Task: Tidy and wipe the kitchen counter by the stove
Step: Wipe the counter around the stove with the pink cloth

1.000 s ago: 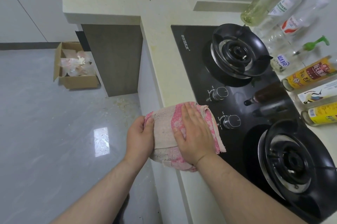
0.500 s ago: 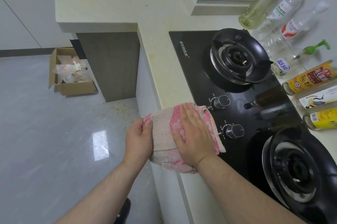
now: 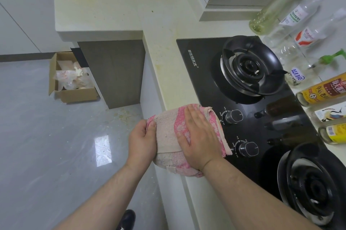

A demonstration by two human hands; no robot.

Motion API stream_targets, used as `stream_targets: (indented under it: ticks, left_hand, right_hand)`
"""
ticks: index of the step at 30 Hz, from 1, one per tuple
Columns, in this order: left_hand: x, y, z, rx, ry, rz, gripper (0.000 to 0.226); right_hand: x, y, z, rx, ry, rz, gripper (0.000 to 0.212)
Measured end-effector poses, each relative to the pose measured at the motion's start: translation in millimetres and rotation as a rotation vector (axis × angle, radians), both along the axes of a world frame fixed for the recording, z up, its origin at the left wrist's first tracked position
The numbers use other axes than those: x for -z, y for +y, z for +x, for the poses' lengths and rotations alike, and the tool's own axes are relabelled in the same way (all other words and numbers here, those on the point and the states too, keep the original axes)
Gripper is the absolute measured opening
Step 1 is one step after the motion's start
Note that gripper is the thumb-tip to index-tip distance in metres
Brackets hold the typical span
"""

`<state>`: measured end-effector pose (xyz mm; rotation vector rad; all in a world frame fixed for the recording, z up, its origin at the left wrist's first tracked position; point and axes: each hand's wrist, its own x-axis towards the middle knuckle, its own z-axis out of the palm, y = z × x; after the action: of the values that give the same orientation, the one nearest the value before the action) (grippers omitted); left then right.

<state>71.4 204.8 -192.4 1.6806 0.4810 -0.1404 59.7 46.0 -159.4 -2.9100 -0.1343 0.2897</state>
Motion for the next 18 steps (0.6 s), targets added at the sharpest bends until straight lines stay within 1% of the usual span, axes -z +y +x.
stream_targets:
  ticks: [9, 18]
  left_hand:
    - [1.4, -0.6, 21.1, 0.006, 0.001, 0.011, 0.023]
    - [5.5, 3.0, 52.5, -0.011, 0.015, 0.02, 0.029]
  right_hand:
    - [-1.4, 2.3, 19.2, -0.008, -0.003, 0.039, 0.074]
    - [-2.5, 8.9, 50.9, -0.018, 0.009, 0.037, 0.076]
